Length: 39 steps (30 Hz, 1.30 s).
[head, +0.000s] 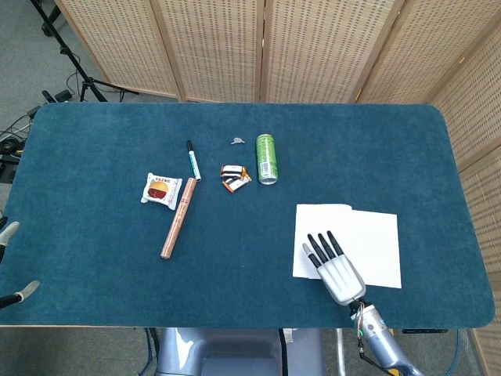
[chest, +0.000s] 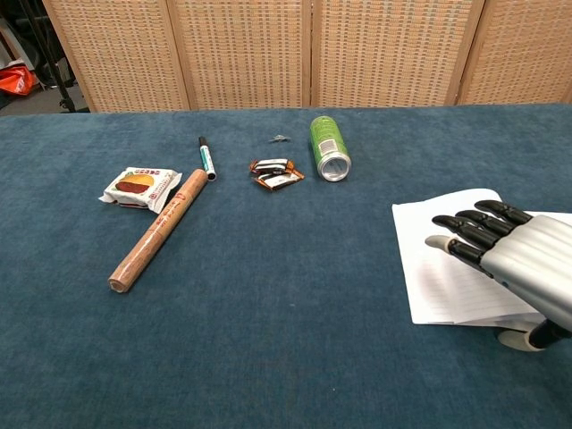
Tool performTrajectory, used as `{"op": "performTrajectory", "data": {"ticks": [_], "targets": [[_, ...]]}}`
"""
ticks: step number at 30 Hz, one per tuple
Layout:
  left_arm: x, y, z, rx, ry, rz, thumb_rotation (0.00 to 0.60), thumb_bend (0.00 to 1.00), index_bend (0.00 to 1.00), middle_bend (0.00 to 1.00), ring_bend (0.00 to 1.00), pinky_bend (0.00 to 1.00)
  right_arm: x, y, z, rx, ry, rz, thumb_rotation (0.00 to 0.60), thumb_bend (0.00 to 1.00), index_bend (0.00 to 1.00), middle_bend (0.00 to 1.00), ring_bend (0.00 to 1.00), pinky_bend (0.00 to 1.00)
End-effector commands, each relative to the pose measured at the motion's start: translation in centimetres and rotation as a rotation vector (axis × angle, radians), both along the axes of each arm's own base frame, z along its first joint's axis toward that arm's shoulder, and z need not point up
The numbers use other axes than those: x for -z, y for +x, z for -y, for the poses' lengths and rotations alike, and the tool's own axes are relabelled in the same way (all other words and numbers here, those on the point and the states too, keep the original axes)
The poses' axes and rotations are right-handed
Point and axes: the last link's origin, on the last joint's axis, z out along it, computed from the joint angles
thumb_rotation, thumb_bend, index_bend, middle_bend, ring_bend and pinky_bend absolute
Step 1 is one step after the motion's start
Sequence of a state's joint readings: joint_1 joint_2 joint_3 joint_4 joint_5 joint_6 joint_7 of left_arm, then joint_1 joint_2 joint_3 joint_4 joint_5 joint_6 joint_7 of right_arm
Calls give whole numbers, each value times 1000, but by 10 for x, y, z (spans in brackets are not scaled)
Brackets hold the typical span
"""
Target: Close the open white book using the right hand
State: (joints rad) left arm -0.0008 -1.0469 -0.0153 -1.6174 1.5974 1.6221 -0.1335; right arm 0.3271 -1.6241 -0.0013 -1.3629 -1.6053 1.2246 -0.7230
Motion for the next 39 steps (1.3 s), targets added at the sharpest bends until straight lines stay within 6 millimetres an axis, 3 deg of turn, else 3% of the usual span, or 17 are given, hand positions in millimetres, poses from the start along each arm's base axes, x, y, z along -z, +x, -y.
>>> {"op": "performTrajectory", "data": {"ticks": [1,11,12,17,20,29,39], "targets": [[0,0,0,-1,2,1,600,0,0,0,0,0,0,0,0,-2,-3,-4,600,0,0,0,0,0],[0,0,0,-1,2,1,600,0,0,0,0,0,4,-2,4,-10,-18,-33,600,27,0,0,0,0],[0,0,0,-2,2,2,600,0,0,0,0,0,5,-2,4,-9,-19,-38,600,54,0,0,0,0],[0,0,0,-2,1,1,600,0,0,0,0,0,5,-1,4,-4,-13,-31,600,381,7,0,0,0],[0,0,0,-3,2,1,600,0,0,0,0,0,5,-2,3,-2,-11,-25,600,454,31,0,0,0],[0,0,0,-3,1,-2,600,0,0,0,0,0,2,-1,2,3,-11,-9,600,551,40,0,0,0],[0,0,0,-1,0,1,600,0,0,0,0,0,0,-5,7,56,-16,70,600,554,40,0,0,0]]}}
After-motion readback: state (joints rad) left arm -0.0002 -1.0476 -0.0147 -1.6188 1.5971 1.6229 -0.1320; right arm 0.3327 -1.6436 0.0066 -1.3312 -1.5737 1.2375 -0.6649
